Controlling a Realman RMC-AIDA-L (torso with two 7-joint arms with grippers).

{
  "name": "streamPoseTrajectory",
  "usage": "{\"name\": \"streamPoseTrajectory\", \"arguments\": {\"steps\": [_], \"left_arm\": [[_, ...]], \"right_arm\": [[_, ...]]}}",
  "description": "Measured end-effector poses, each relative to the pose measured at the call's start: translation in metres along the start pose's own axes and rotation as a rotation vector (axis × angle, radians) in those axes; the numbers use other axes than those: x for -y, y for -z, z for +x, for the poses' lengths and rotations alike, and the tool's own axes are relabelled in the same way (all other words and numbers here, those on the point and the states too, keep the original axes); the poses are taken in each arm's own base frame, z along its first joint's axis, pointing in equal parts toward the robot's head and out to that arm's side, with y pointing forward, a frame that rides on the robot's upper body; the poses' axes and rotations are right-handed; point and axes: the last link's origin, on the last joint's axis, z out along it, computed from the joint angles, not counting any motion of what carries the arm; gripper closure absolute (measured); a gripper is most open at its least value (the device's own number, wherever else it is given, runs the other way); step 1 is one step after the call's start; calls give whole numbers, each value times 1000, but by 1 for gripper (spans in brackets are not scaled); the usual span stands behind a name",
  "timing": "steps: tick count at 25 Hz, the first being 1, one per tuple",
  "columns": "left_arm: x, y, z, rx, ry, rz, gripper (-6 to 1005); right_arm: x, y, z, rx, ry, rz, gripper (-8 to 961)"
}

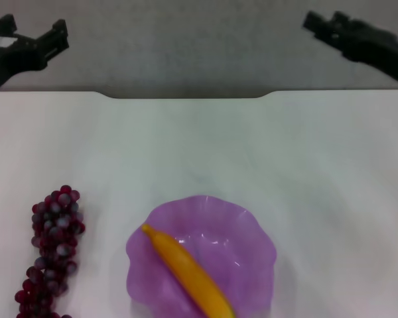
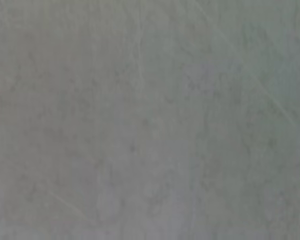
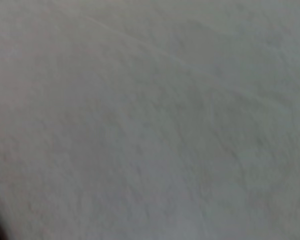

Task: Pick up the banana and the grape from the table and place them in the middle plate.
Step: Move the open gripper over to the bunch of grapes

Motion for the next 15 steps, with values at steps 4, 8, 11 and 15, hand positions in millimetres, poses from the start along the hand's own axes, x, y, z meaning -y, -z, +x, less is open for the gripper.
{"name": "streamPoseTrajectory", "arguments": {"steps": [4,8,11,15], "left_arm": [[0,2,-5,28,1,-7,170],[1,3,-14,72,3,-14,171],[2,6,-22,121,5,-25,173],[4,12,-31,214,4,-50,174]], "right_arm": [[21,17,-1,23,38,63,172],[42,34,10,-40,83,176,173],[54,42,19,-91,124,252,176],[62,50,28,-124,113,304,178]]}}
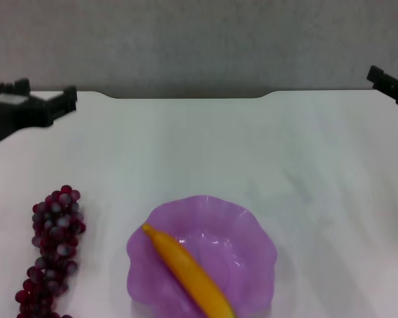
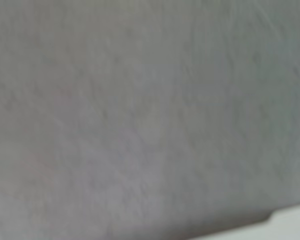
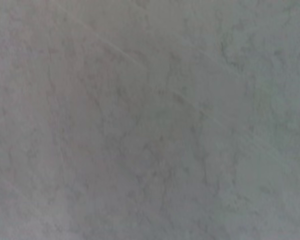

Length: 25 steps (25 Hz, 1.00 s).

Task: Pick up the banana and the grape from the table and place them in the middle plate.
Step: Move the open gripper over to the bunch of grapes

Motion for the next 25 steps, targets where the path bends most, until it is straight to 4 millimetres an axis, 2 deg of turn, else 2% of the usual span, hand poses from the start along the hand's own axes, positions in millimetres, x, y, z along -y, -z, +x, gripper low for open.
{"name": "streamPoseTrajectory", "arguments": {"steps": [5,8,18,25], "left_arm": [[-1,10,-5,130,-2,-45,176],[-3,8,-6,220,-2,-47,177],[-5,-17,-20,431,-30,43,181],[8,-38,-41,571,-67,149,184]], "right_arm": [[-1,0,3,-14,-11,-1,178],[-2,0,4,-18,-16,-7,178],[-14,-6,8,-42,-15,-46,179],[-19,-7,10,-51,-15,-61,179]]}}
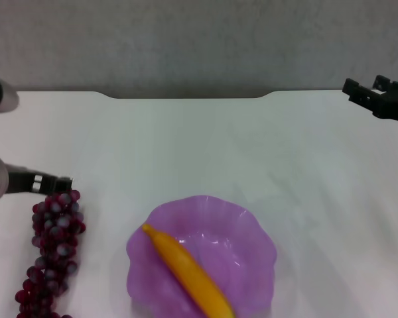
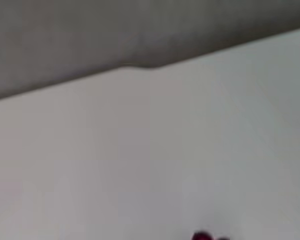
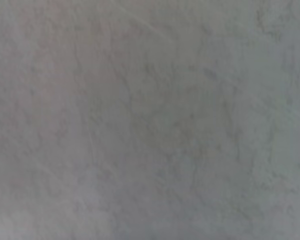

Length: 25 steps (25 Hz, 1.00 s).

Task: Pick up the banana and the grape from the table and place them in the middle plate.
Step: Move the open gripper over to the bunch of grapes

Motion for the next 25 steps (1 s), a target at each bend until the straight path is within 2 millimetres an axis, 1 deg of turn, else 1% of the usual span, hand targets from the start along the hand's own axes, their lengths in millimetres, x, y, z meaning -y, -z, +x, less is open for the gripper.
{"name": "streamPoseTrajectory", "arguments": {"steps": [5,10,19,25], "left_arm": [[4,-9,-8,91,0,5,186],[4,-9,-15,166,-22,2,188],[-8,-5,-20,251,-94,-28,192],[-12,-9,-22,277,-103,-35,194]], "right_arm": [[-2,-1,1,-4,-1,-5,179],[-2,0,2,-7,-9,-7,180],[-4,-2,1,-10,-5,-14,180],[-8,-4,0,-11,2,-28,180]]}}
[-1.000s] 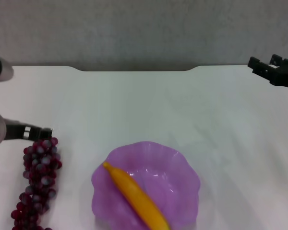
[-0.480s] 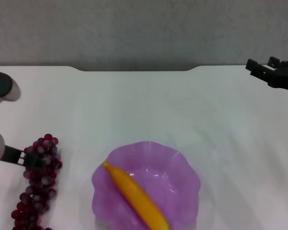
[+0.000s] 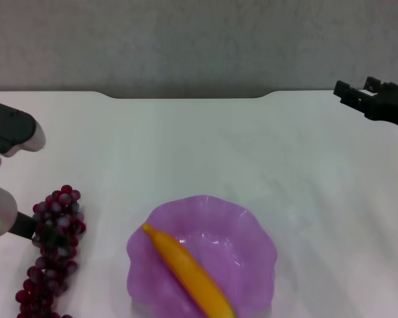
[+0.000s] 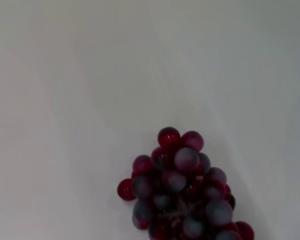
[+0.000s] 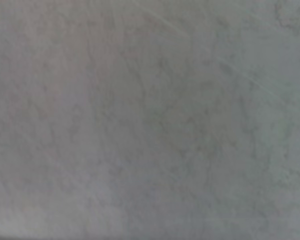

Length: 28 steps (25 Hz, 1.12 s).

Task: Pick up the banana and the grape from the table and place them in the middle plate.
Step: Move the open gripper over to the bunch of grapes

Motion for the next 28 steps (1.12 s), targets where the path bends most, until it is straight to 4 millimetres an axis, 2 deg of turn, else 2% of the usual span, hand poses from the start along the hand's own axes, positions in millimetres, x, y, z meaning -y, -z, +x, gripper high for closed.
{"name": "streamPoseTrajectory", "arguments": {"steps": [12,22,28], "left_arm": [[-7,-26,2,56,3,-5,199],[-7,-28,8,25,27,-1,203],[-7,-28,9,15,33,2,401]], "right_arm": [[-4,-2,0,-5,-2,-15,181],[-6,-3,1,-9,2,-20,181],[-5,-3,1,-11,1,-19,182]]}}
